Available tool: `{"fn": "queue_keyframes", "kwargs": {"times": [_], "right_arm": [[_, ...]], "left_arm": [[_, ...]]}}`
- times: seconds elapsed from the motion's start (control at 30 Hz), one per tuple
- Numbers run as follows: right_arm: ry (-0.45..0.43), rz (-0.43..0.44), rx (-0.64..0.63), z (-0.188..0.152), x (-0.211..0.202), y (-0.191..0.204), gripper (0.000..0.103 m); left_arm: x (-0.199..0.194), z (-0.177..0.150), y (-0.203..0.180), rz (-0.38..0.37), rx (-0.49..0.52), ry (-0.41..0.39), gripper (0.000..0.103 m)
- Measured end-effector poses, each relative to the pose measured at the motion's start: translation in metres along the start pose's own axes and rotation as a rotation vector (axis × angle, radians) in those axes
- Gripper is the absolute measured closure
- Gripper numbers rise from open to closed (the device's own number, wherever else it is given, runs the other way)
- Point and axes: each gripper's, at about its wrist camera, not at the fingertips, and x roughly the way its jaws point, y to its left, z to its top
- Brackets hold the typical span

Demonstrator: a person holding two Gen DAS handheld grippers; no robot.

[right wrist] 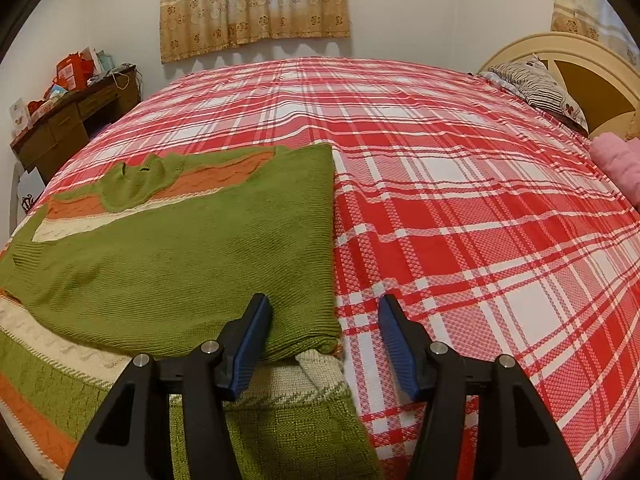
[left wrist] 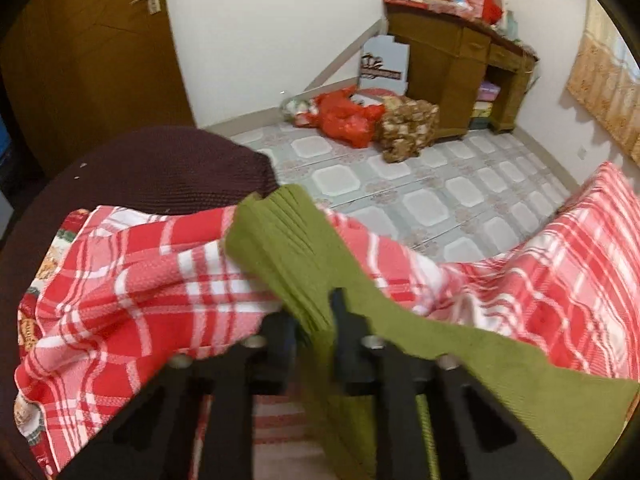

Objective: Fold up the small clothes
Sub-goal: 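Grasp the other green sleeve cuff with the left tool and lift it, then lay the held sleeve across the sweater body and open the left tool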

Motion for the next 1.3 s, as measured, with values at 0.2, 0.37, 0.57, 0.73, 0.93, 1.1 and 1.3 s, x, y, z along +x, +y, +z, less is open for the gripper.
{"fn": "queue_keyframes", "kwargs": {"times": [0.2,0.37,0.57,0.73,0.93,1.1,1.3], "right_arm": [[-0.001,-0.001,-0.001,0.0,0.0,0.0,0.045],[-0.001,0.0,0.0,0.0,0.0,-0.001,0.045],[-0.002,0.002,0.004,0.0,-0.001,-0.001,0.045],[-0.004,0.004,0.008,0.0,-0.001,-0.001,0.045],[-0.003,0.016,0.017,0.0,0.0,-0.002,0.045],[-0.003,0.024,0.025,-0.001,0.001,-0.002,0.045],[-0.002,0.023,0.025,-0.001,0.001,-0.003,0.045]], "left_arm": [[-0.039,-0.003,-0.025,-0.062,0.07,-0.127,0.094],[-0.105,-0.027,-0.07,-0.19,0.216,-0.301,0.094],[-0.179,-0.101,-0.136,-0.405,0.462,-0.415,0.094],[-0.204,-0.166,-0.18,-0.529,0.627,-0.389,0.094],[-0.214,-0.24,-0.223,-0.57,0.822,-0.356,0.094],[-0.213,-0.268,-0.238,-0.533,0.916,-0.316,0.09],[-0.211,-0.272,-0.231,-0.561,0.98,-0.239,0.055]]}}
